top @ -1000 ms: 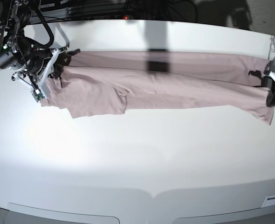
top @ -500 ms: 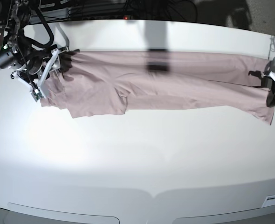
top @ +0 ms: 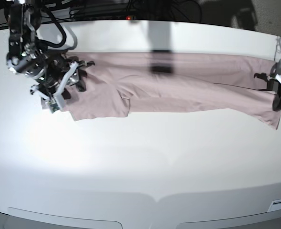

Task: Fold the T-shirt properly
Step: 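Lower the folded edge onto the shirt and open both grippers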

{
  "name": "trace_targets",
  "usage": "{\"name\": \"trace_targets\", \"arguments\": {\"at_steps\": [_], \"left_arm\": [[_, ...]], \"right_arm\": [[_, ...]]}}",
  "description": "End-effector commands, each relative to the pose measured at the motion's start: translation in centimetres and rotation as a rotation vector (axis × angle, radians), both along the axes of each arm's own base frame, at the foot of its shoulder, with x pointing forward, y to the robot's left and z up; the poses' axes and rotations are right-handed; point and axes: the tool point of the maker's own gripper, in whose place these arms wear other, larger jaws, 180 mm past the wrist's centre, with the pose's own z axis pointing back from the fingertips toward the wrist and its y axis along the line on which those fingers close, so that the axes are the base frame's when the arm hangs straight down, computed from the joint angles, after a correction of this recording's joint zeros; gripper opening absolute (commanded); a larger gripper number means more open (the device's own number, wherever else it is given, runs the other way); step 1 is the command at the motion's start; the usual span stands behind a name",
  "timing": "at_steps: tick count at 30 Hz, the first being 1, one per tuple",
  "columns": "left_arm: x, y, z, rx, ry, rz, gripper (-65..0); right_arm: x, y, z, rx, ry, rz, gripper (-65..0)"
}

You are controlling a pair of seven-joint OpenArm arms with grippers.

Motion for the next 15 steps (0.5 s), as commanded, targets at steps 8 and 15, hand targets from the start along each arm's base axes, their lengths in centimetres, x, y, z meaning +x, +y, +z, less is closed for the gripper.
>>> {"name": "trace_targets", "arguments": {"at_steps": [8,15], "left_arm": [[0.7,0.4,1.8,0.007,-0.055,-0.006,-65.0],[0.3,0.4,1.4,0.007,-0.041,-0.006,-65.0]], "right_arm": [[0.0,-0.9,-6.3,-0.027,0.196,-0.005,-32.7],[0.2,-1.0,-6.2,-0.034,0.2,-0.005,-32.7]]}}
